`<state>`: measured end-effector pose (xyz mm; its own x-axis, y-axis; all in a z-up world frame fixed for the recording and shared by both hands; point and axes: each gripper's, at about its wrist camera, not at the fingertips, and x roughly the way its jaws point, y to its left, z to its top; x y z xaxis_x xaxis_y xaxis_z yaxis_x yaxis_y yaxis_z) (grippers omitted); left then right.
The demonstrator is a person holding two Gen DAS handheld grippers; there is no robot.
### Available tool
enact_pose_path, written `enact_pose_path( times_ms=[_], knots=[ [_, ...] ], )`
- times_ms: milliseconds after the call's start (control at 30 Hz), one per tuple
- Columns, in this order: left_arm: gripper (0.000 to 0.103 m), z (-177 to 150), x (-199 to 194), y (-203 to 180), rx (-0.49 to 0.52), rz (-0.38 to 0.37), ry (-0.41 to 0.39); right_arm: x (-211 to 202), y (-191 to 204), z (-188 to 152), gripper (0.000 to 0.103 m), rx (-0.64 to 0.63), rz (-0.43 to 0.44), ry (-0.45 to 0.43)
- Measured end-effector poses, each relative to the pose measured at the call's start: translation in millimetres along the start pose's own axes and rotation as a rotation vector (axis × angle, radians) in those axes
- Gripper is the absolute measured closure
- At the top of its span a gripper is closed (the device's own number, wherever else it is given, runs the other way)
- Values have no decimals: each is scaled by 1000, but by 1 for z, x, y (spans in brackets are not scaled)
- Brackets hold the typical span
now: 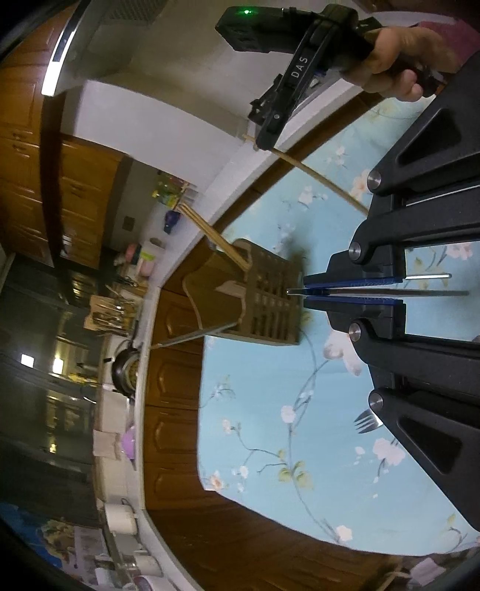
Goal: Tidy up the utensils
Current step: 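Lift both chopsticks and carry them over the wooden holder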
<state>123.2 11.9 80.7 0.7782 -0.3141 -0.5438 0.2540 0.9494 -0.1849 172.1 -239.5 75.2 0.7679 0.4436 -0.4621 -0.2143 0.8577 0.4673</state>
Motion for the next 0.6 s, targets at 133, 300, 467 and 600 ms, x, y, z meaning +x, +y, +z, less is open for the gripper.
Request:
enact_pose_path(
  times_ms=[133, 300, 467, 600],
  knots=[
    [101, 4, -5, 0, 3, 3, -20, -4, 1, 6, 98, -5, -4, -32],
    [101, 11, -1, 2, 2, 6, -33, -4, -1, 12, 98, -3, -7, -52],
    [101, 18, 3, 4, 2, 5, -46, -1, -5, 17, 98, 4, -10, -64],
    [101, 27, 6, 7, 1, 4, -65, -1, -7, 21, 98, 10, -16, -82]
  ],
)
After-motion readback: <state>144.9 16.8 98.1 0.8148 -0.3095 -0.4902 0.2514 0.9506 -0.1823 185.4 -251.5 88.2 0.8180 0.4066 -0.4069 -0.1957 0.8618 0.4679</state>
